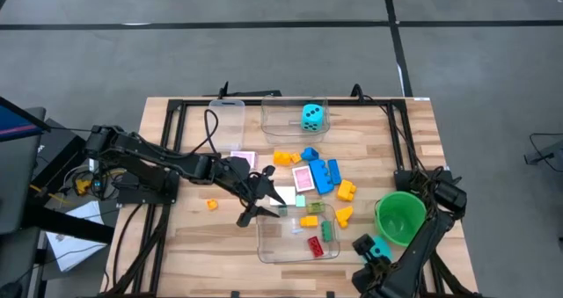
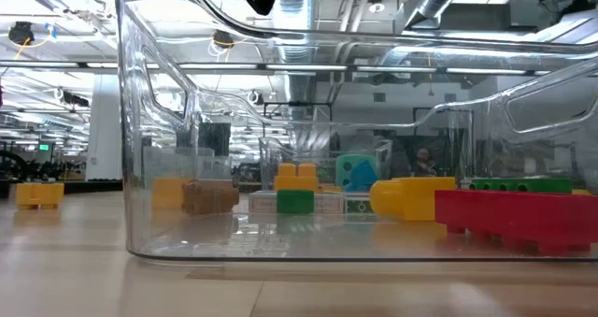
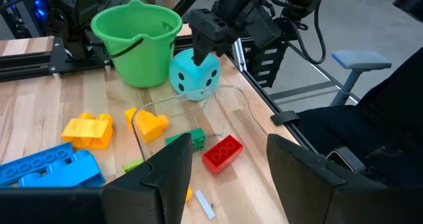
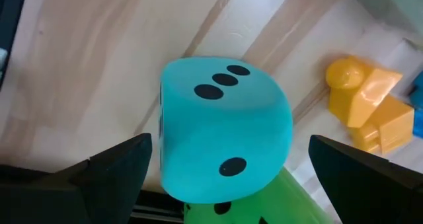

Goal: Pick & Place Toys
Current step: Put the light blue die into the top transparent bin

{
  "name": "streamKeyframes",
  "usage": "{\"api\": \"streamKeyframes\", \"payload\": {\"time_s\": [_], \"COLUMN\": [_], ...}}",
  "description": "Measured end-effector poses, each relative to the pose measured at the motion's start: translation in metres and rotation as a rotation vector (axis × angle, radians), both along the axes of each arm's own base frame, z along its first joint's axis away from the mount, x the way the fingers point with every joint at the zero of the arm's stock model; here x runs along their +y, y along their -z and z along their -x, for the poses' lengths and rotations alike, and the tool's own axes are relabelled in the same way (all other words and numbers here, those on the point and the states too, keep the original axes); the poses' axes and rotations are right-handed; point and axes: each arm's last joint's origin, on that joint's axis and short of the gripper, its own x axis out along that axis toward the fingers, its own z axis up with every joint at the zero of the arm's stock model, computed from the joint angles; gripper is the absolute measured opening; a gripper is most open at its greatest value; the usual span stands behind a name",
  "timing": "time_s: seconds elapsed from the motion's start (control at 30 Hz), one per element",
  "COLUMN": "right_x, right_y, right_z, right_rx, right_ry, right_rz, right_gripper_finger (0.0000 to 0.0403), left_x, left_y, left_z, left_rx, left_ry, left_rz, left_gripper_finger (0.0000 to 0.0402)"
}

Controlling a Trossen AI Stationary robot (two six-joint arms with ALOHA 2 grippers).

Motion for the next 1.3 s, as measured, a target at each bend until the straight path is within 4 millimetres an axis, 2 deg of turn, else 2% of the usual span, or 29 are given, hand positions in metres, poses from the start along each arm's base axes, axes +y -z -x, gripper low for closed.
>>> {"api": "streamKeyframes", "payload": {"time_s": [0.3, 0.6, 0.9, 1.1, 1.3], "right_x": [-0.002, 0.001, -0.006, -0.009, -0.016], "right_y": [-0.001, -0.003, -0.002, -0.002, 0.014], "right_z": [0.003, 0.000, -0.015, -0.018, -0.015], "right_rx": [0.008, -0.022, -0.014, -0.010, 0.064], "right_ry": [0.021, 0.025, 0.107, 0.120, 0.179], "right_rz": [0.027, -0.028, -0.079, -0.075, -0.069], "right_gripper_finger": [0.0400, 0.0400, 0.0400, 0.0400, 0.0400], "left_x": [0.000, 0.000, 0.000, 0.000, 0.000], "left_y": [0.000, 0.000, 0.000, 0.000, 0.000], "left_z": [0.000, 0.000, 0.000, 0.000, 0.000], "left_rx": [0.001, 0.001, 0.001, 0.001, 0.001], "left_ry": [0.000, 0.000, 0.000, 0.000, 0.000], "left_rz": [0.000, 0.000, 0.000, 0.000, 0.000], "left_gripper_finger": [0.0191, 0.0191, 0.0191, 0.0191, 0.0191]}}
